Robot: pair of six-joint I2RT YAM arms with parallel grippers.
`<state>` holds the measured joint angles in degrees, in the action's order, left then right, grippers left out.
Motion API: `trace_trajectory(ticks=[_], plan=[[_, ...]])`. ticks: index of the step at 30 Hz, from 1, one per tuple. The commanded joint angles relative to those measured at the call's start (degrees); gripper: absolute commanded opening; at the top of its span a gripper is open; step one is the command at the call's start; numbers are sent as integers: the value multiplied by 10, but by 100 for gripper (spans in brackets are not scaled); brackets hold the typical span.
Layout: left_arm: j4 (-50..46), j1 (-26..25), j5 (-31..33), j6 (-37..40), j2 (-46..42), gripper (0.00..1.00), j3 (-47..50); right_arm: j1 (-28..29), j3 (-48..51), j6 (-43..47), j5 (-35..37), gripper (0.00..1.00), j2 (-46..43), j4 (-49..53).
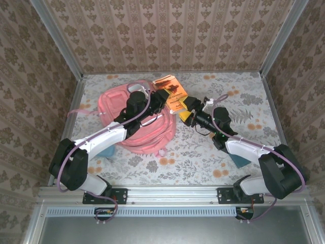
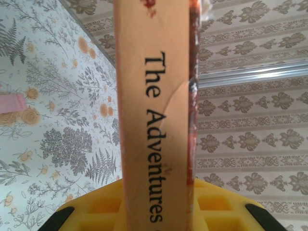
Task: Pack books, pencil case, and school supplies into a backpack
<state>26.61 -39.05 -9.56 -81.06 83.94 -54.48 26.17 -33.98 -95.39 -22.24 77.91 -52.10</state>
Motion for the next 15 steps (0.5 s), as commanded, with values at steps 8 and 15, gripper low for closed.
trace_trajectory(ticks=[8, 15], plan=[[24, -3, 9, -17, -7, 20, 6, 5, -3, -17, 36, 30, -7, 42], [-138, 8, 10, 32, -36, 66, -3, 2, -26, 92, 49, 18, -67, 205]])
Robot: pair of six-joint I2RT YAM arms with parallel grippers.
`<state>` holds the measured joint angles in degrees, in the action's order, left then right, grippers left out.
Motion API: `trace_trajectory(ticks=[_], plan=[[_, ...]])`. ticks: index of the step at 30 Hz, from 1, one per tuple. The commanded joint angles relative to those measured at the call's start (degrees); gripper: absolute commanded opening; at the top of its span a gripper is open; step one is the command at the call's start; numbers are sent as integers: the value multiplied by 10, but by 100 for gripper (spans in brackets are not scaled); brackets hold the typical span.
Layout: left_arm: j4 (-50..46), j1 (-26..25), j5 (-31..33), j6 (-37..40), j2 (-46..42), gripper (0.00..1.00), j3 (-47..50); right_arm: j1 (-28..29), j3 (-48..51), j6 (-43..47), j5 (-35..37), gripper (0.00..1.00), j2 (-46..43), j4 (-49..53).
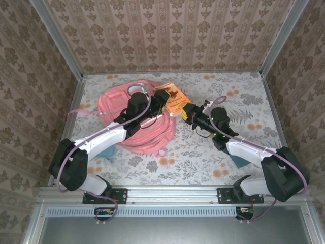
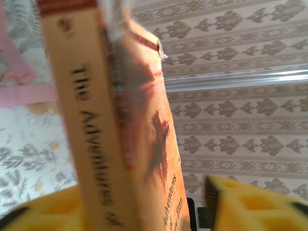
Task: Pack books, pencil case, and school supplies into a backpack
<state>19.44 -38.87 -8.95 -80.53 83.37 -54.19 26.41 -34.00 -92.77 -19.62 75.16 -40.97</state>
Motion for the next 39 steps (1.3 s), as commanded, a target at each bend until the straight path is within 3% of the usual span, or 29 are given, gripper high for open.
trace_trajectory(ticks=[1, 3, 7, 17, 20, 28, 39], plan=[[-78, 8, 0, 44, -36, 74, -4, 0, -30, 92, 29, 17, -53, 123], [-123, 12, -6, 73, -49, 85, -6, -4, -41, 138, 42, 17, -77, 188], [-256, 25, -3, 180, -74, 97, -30, -28, -74, 225, 57, 17, -122, 329], [-548, 31, 14, 518, -63, 100, -145, -94, -98, 333, 75, 17, -194, 500], [-630, 27, 56, 581, -33, 100, -183, -100, -99, 346, 80, 16, -204, 525], [-703, -20, 154, 709, 52, 88, -220, -105, -88, 346, 81, 16, -207, 542], [-753, -57, 254, 750, 187, 72, -275, -105, -78, 336, 70, 17, -209, 542]])
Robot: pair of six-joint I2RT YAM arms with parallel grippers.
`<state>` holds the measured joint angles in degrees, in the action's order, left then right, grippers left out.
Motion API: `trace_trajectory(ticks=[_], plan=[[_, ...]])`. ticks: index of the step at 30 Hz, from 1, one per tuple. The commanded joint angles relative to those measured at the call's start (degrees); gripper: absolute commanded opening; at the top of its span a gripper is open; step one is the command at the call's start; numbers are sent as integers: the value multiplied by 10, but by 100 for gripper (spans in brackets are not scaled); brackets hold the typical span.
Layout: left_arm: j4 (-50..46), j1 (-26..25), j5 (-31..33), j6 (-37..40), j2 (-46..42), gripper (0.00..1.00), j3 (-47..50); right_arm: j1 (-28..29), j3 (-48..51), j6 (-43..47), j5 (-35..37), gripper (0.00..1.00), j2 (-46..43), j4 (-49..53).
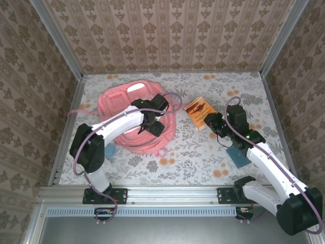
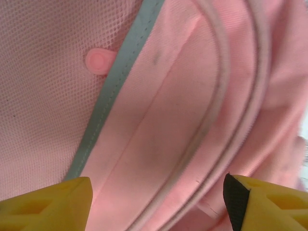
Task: Pack books, pencil case, and school supplies into a backpack
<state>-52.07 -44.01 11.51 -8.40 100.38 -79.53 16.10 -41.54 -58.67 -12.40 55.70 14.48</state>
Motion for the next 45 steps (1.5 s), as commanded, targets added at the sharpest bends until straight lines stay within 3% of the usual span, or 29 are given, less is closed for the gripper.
trace_trajectory(ticks=[1, 6, 11, 15, 29, 36, 45], plan=[[-44, -7, 63, 31, 27, 71, -27, -2, 0, -6, -4, 17, -16, -14], [-66, -18, 102, 41, 70, 66, -47, -2, 3, -10, -7, 17, -18, -17], [-84, -32, 123, 53, 102, 73, -57, -3, 8, -15, -10, 17, -18, -17], [-91, -34, 144, 53, 116, 71, -63, -2, 10, -17, -11, 17, -15, -18], [-69, -42, 171, 60, 70, 20, -79, -3, 8, -19, -2, 17, -19, -8], [-14, -64, 290, 55, -1, 6, -76, -4, -1, -2, 36, 17, -37, 39], [119, -82, 339, 105, -67, 4, -82, -14, -2, 31, 39, 18, -67, 69]])
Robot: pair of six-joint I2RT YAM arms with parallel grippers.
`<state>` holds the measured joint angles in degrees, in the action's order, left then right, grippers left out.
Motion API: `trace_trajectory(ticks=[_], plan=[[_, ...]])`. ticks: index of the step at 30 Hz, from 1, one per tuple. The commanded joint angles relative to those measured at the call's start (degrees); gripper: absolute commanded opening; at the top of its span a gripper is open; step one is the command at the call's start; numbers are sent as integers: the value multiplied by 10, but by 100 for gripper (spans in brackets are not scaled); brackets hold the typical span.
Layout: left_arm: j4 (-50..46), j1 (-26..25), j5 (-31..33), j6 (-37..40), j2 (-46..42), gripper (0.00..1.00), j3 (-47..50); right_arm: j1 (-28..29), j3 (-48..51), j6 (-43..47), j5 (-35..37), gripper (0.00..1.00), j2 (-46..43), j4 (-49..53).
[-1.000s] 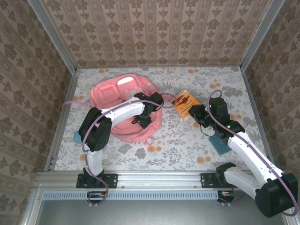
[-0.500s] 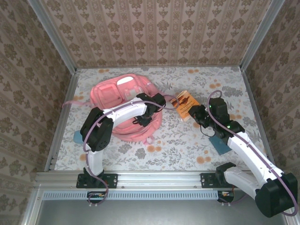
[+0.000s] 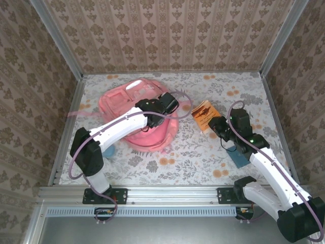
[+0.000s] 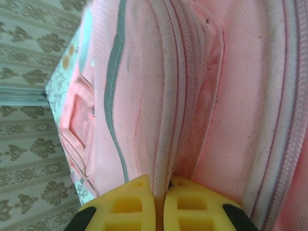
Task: Pack books, pencil case, and school supplies into a backpack
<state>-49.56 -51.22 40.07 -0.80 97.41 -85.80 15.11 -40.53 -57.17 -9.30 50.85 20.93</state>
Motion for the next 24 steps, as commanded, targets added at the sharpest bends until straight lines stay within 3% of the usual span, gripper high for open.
trace_trajectory(ticks=[1, 6, 14, 19, 24], plan=[[112, -10, 50, 36, -44, 4, -21, -5, -11, 20, 0, 18, -20, 1], [188, -11, 8, 53, -65, 4, -36, -6, -5, 40, -62, 17, -33, -32], [230, -19, -46, 46, -61, 3, -46, 0, 29, 25, -177, 17, -35, -101], [248, -29, -65, 29, -56, 2, -47, 26, 48, -16, -201, 17, 2, -161], [261, -34, -90, 10, -54, 2, -52, 76, 45, -58, -181, 16, 73, -241]])
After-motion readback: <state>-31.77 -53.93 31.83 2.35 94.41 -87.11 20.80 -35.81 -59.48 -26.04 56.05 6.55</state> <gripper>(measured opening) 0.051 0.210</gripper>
